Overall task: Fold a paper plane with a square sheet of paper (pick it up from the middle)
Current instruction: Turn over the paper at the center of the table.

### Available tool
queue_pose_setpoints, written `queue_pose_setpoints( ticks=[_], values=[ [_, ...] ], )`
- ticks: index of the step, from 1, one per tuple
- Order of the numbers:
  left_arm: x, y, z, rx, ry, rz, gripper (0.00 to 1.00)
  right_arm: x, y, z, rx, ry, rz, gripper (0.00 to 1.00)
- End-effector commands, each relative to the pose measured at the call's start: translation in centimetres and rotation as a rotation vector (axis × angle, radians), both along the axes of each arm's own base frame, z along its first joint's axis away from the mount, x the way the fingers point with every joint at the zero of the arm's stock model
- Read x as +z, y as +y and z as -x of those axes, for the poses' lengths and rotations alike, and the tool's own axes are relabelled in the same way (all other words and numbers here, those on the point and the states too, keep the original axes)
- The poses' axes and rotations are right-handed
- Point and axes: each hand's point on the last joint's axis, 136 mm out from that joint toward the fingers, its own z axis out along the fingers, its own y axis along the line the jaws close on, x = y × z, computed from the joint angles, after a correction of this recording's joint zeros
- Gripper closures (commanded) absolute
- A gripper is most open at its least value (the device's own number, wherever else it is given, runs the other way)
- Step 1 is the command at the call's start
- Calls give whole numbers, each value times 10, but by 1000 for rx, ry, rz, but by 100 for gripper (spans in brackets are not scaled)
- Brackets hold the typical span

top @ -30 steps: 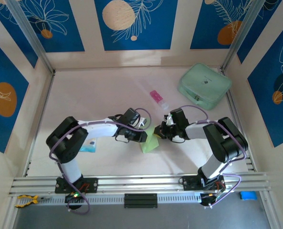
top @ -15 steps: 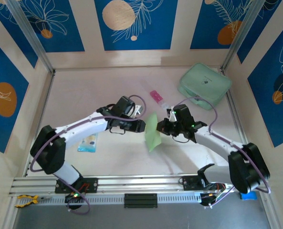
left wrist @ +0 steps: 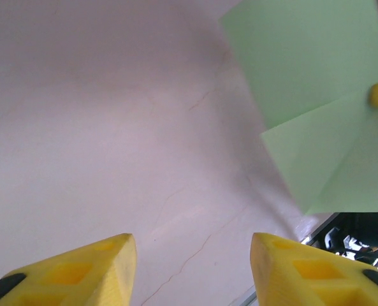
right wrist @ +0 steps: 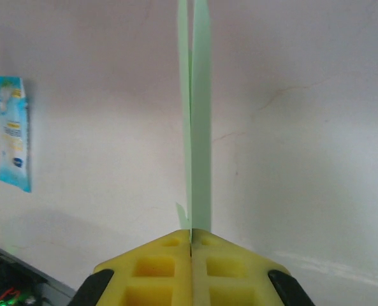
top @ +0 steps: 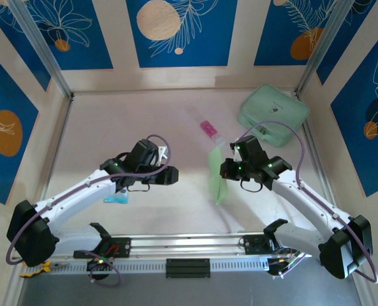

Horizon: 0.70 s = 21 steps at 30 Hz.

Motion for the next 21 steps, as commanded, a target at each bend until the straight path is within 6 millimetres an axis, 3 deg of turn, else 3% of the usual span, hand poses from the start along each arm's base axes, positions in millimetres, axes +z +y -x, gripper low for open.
queue_pose_setpoints(
  ticks=[1,7,13,16,21],
  values=[
    [4,20,-3,52,-17,-34,45,-1,-18,8,-8,8,127,94],
    [-1,34,-5,80,-8,-59,45,7,-31,2,-51,-7,271,94],
    [-9,51,-5,149,19,-42,42,22,-51,-6,-100,-23,555,95],
    [-11,61,-4,181,34,-42,42,26,-48,-12,-98,-64,673,95],
    [-12,89,-2,278,45,-42,39,15,-29,-20,-86,-99,821,95]
  ],
)
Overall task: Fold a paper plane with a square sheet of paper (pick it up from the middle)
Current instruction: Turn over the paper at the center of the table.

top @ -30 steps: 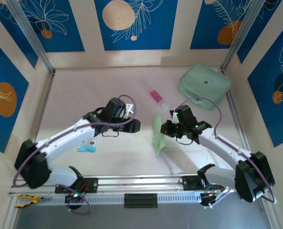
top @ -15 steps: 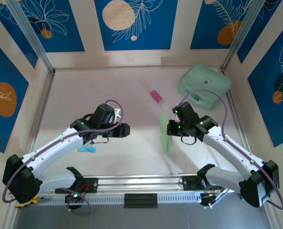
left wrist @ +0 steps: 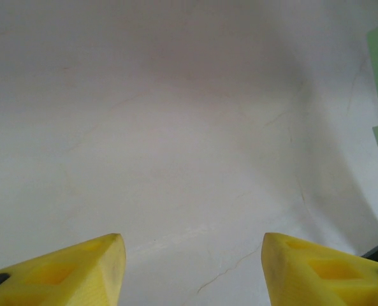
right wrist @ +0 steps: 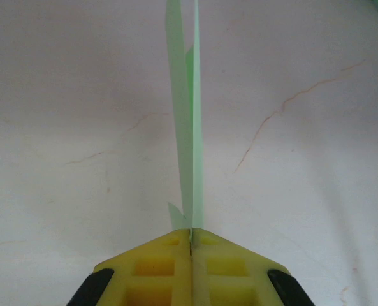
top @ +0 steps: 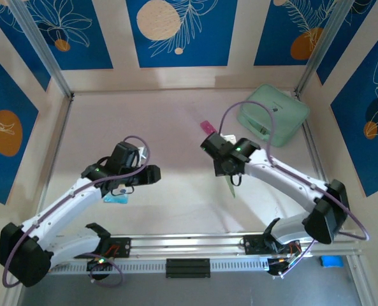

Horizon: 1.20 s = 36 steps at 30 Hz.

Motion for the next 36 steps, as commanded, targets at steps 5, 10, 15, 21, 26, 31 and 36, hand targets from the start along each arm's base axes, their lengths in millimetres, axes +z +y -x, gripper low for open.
queue_pose_setpoints(
  ticks=[5,10,15,21,26,31,36],
  values=[
    [1,44,1,166,24,-12,36,-26,27,-7,5,9,213,94],
    [3,58,-1,229,18,-43,35,-62,90,-5,136,100,160,91],
    [4,61,-1,241,25,-46,34,-89,138,-4,219,176,79,87],
    [5,57,-2,228,31,-29,33,-79,192,-5,308,232,-262,69],
    [5,32,-3,141,57,76,34,-44,190,-8,296,201,-607,51],
    [6,6,-7,80,74,215,41,-45,140,-14,151,214,-864,58],
    [1,-17,-17,42,103,289,43,-59,100,-10,46,232,-992,67]
  ],
)
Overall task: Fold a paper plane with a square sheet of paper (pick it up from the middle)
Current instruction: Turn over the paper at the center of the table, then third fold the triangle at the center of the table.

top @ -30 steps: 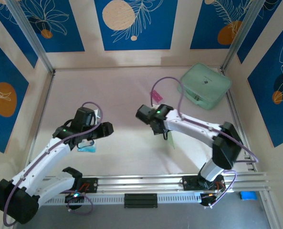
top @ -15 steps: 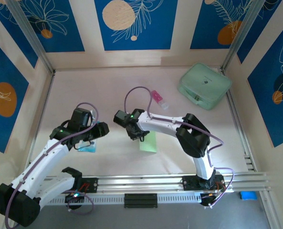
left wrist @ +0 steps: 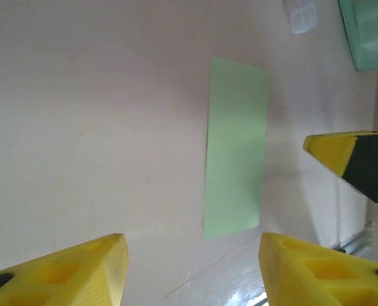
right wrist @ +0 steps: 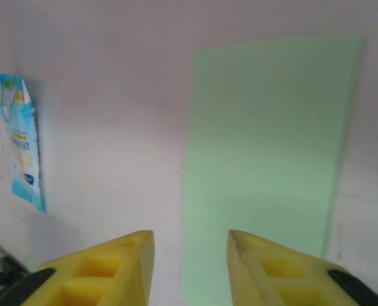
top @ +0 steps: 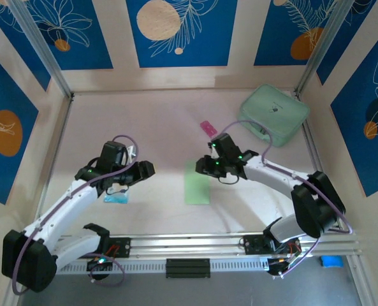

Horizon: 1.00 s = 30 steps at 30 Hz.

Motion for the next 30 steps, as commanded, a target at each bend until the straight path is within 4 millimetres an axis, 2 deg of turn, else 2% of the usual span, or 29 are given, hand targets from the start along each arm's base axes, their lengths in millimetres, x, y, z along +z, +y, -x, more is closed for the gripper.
queue_pose_setpoints(
  ticks=[1,7,14,23,30],
  values=[
    [6,-25,-9,-52,-6,99,44,9,6,9,15,40,-177,70],
    [-6,-62,-17,-144,45,113,45,-13,-12,22,-25,87,-207,80],
    [-25,-90,-18,-207,86,107,45,-23,-18,26,-44,115,-202,82],
    [-44,-115,-22,-249,135,118,45,-23,-19,19,-42,121,-230,86],
    [-54,-123,-25,-251,156,113,45,-23,-21,13,-49,120,-260,90]
  ],
)
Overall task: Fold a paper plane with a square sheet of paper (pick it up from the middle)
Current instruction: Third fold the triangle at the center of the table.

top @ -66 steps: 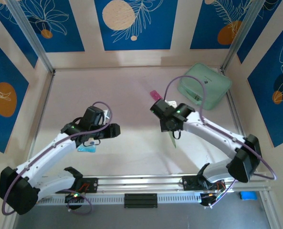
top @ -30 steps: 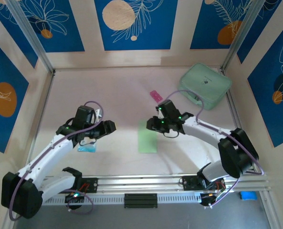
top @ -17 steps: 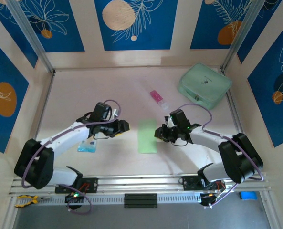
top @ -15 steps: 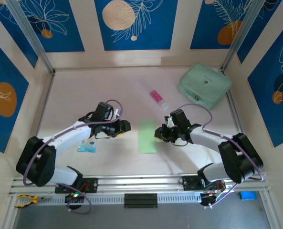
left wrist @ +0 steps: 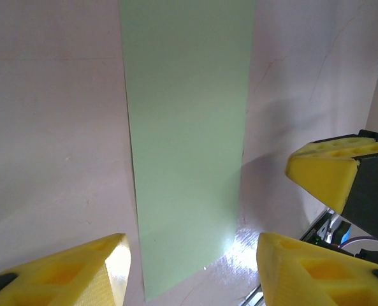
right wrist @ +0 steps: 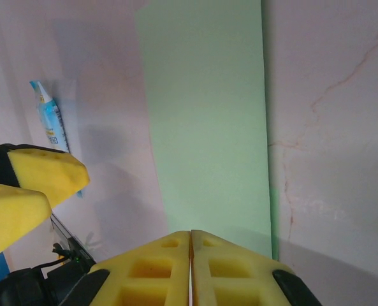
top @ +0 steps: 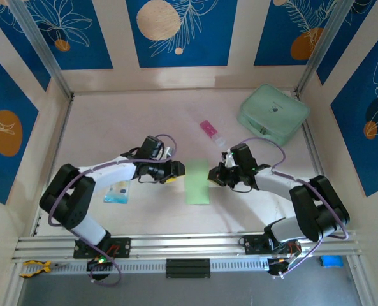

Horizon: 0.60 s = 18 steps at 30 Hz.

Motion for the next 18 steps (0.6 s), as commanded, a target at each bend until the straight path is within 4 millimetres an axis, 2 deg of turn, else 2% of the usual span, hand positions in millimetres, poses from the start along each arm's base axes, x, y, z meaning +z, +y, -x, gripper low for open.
queue_pose_setpoints(
  ticks=[1,9,18],
  values=[
    [7,-12,-4,-17,-12,36,45,3,5,0,22,3,-44,90],
    [-5,-22,-3,-40,24,48,45,2,14,-3,53,18,-80,92],
    [-16,-26,-4,-45,53,31,46,-27,19,-2,79,91,-75,93]
  ],
)
